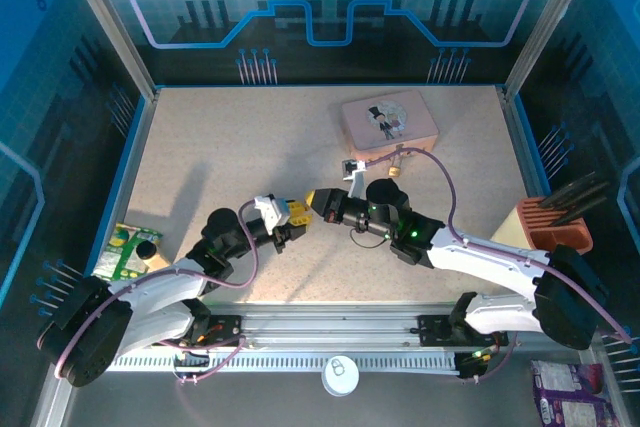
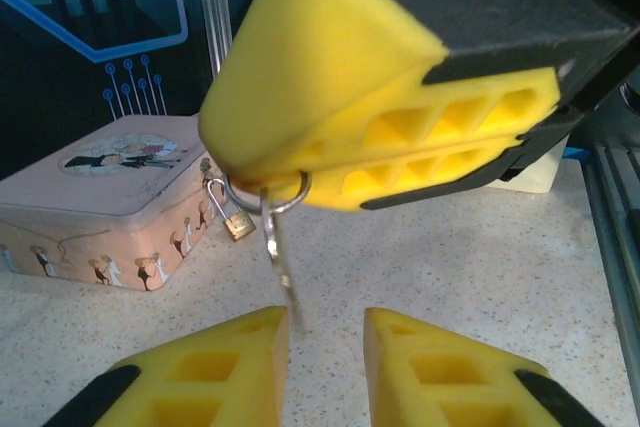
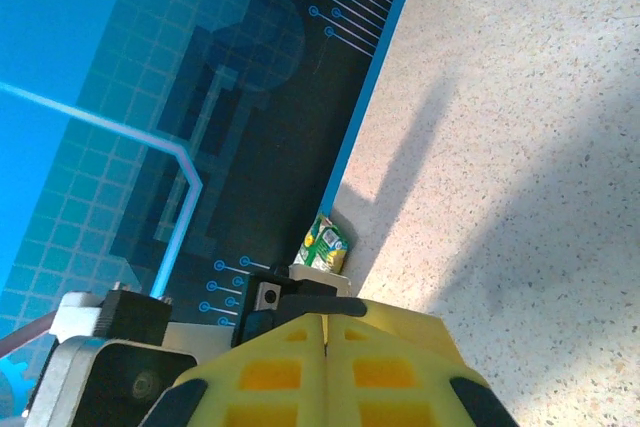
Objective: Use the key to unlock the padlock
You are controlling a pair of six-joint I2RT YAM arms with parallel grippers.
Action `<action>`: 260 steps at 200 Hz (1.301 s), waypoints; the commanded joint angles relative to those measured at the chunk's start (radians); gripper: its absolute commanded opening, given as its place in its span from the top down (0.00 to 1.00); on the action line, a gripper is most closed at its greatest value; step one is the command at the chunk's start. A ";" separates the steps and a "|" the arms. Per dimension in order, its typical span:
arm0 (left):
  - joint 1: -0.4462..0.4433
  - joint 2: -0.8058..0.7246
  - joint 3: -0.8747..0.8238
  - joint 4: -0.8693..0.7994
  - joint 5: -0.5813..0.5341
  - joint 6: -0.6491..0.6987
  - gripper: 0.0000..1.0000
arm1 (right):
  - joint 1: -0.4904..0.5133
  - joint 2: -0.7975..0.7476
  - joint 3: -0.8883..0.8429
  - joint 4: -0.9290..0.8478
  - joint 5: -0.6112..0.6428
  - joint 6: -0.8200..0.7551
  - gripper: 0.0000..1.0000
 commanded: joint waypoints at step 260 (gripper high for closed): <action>-0.008 0.097 0.315 -0.517 -0.075 0.614 1.00 | -0.182 -0.323 -0.159 -0.353 0.092 0.082 0.59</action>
